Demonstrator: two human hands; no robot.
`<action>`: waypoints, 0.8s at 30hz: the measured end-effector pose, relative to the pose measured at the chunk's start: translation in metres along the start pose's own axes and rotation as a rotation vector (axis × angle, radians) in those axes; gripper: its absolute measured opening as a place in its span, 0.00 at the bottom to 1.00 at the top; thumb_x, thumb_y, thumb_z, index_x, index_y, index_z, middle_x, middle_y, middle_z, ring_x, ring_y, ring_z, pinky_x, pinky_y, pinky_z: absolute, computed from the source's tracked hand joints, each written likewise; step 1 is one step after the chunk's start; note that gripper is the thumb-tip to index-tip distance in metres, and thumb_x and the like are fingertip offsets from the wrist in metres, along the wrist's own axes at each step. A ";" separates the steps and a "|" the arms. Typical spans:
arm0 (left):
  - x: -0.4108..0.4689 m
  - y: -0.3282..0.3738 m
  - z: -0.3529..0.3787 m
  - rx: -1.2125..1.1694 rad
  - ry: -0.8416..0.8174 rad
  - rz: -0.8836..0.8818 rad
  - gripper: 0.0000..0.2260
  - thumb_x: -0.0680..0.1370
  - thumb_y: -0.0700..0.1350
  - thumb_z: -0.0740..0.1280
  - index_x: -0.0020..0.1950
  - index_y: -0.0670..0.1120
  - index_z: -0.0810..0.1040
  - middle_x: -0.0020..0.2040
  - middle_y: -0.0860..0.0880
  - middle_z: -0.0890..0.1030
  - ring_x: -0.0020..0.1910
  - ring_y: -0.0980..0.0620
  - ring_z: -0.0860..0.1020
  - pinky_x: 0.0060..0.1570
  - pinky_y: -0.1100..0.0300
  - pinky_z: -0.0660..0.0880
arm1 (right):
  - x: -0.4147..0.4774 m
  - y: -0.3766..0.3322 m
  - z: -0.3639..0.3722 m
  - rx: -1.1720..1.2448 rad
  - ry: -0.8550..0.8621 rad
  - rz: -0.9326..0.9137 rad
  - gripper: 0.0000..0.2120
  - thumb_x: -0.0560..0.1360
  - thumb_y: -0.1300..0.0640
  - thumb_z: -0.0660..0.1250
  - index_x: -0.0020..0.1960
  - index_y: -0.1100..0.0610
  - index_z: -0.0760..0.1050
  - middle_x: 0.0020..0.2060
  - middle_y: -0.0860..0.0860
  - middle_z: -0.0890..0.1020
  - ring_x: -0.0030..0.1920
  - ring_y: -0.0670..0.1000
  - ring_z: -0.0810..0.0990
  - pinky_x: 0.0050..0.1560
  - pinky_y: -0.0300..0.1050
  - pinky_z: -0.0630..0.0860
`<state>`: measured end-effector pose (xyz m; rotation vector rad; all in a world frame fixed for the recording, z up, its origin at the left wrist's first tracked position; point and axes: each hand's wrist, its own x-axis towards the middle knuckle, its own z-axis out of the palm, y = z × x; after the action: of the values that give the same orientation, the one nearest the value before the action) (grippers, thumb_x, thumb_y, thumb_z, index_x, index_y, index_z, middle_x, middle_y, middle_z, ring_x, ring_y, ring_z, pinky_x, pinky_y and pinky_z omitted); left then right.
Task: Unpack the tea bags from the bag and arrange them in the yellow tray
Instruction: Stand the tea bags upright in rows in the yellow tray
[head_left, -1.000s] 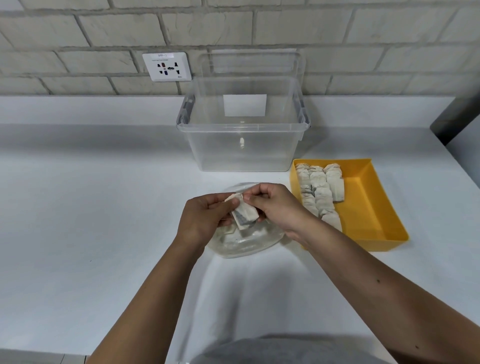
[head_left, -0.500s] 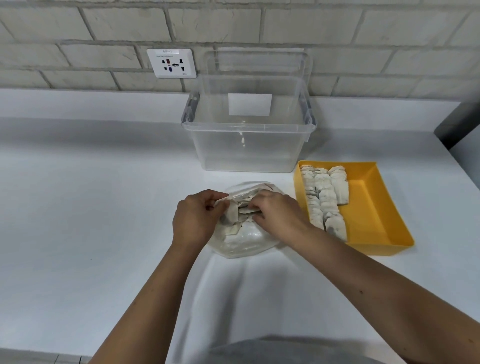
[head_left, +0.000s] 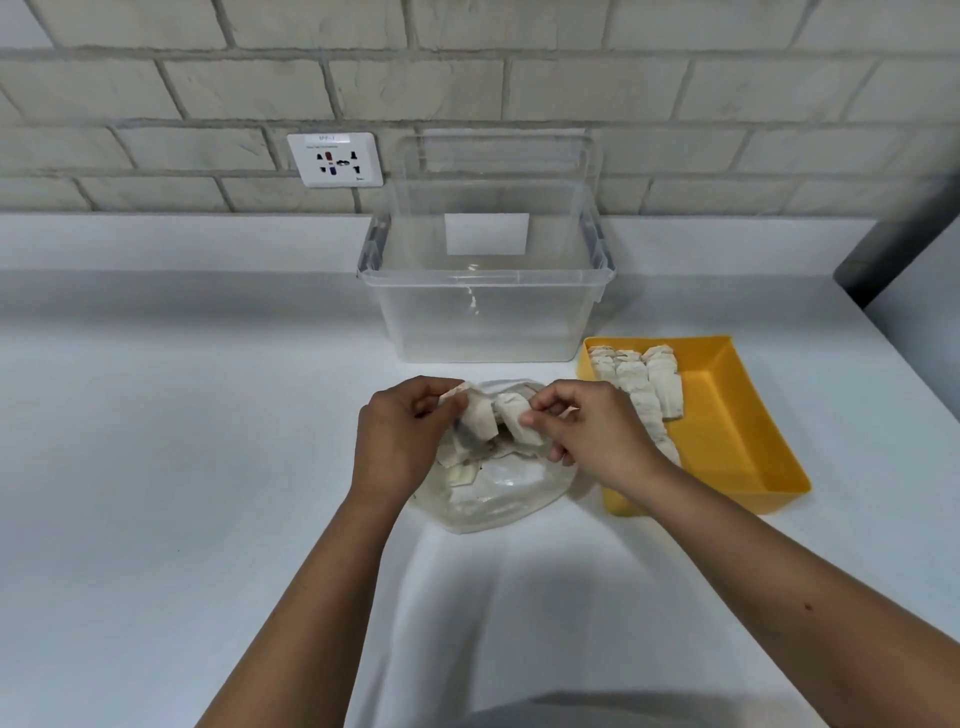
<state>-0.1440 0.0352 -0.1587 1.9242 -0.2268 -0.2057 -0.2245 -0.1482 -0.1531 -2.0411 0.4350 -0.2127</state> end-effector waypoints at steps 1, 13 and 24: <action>0.000 0.004 0.004 -0.005 -0.011 0.011 0.04 0.76 0.46 0.73 0.49 0.53 0.86 0.39 0.54 0.86 0.39 0.58 0.83 0.39 0.73 0.73 | -0.003 -0.001 -0.008 0.005 0.006 0.009 0.05 0.71 0.58 0.75 0.44 0.58 0.81 0.31 0.50 0.81 0.26 0.49 0.80 0.32 0.43 0.78; -0.008 0.036 0.095 -0.132 -0.228 0.088 0.03 0.76 0.44 0.73 0.47 0.52 0.86 0.36 0.56 0.85 0.36 0.61 0.81 0.48 0.54 0.80 | 0.000 0.058 -0.142 -0.212 0.201 0.179 0.04 0.76 0.63 0.69 0.47 0.63 0.76 0.37 0.60 0.83 0.30 0.50 0.82 0.30 0.34 0.78; -0.021 0.033 0.142 -0.074 -0.301 0.008 0.03 0.76 0.46 0.73 0.48 0.54 0.85 0.42 0.54 0.87 0.45 0.55 0.85 0.55 0.48 0.81 | 0.027 0.107 -0.127 -0.272 0.088 0.307 0.03 0.76 0.63 0.67 0.45 0.57 0.74 0.35 0.56 0.83 0.33 0.55 0.84 0.39 0.48 0.83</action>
<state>-0.2020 -0.0993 -0.1773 1.8139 -0.4208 -0.4923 -0.2644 -0.3079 -0.1851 -2.1993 0.8632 -0.0581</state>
